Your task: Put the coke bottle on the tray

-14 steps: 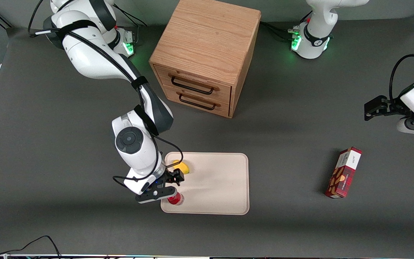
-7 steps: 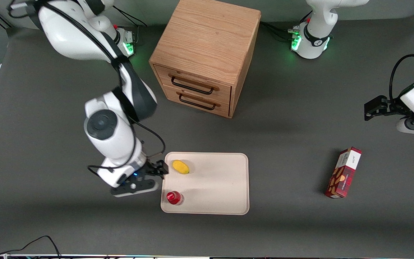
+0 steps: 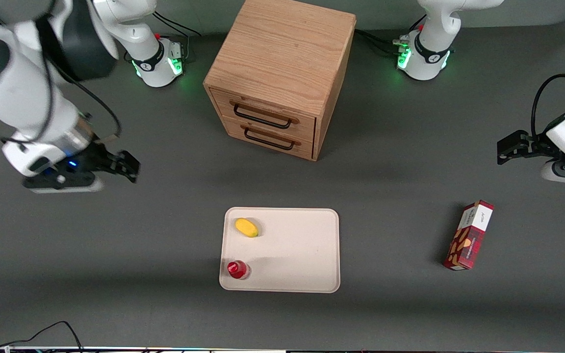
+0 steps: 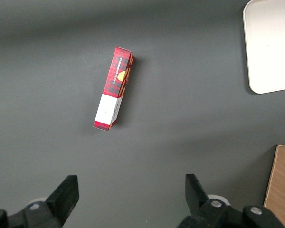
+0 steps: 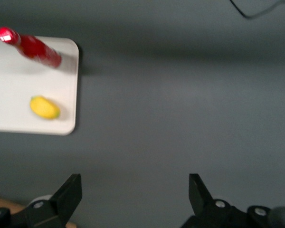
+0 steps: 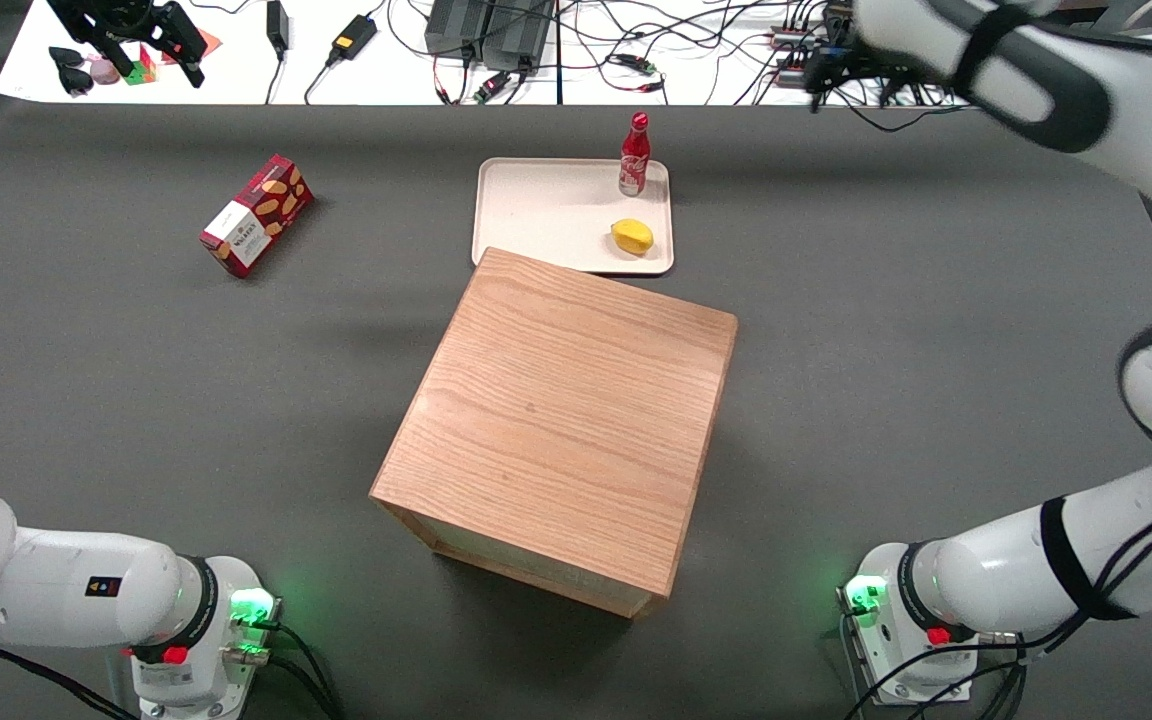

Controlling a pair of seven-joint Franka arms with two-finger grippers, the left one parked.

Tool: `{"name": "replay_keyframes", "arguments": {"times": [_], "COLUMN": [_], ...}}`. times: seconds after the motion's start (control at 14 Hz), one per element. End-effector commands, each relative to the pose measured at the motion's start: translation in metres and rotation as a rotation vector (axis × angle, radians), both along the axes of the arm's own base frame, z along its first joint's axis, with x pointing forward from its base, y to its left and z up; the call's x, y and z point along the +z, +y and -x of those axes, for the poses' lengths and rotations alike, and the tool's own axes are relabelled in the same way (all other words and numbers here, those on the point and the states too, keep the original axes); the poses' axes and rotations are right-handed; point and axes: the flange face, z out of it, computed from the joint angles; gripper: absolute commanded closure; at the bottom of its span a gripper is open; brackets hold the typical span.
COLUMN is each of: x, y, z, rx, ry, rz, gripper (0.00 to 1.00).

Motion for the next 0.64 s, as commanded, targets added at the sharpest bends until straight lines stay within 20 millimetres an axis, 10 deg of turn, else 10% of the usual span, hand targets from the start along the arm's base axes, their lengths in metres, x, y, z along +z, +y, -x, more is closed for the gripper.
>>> {"name": "replay_keyframes", "arguments": {"times": [0.0, 0.57], "x": [0.026, 0.056], "y": [-0.053, -0.098], "z": [0.028, 0.037], "rx": [0.028, 0.025], "ry": [0.040, 0.066], "rz": [-0.066, -0.068], "gripper": [0.00, 0.00]}}
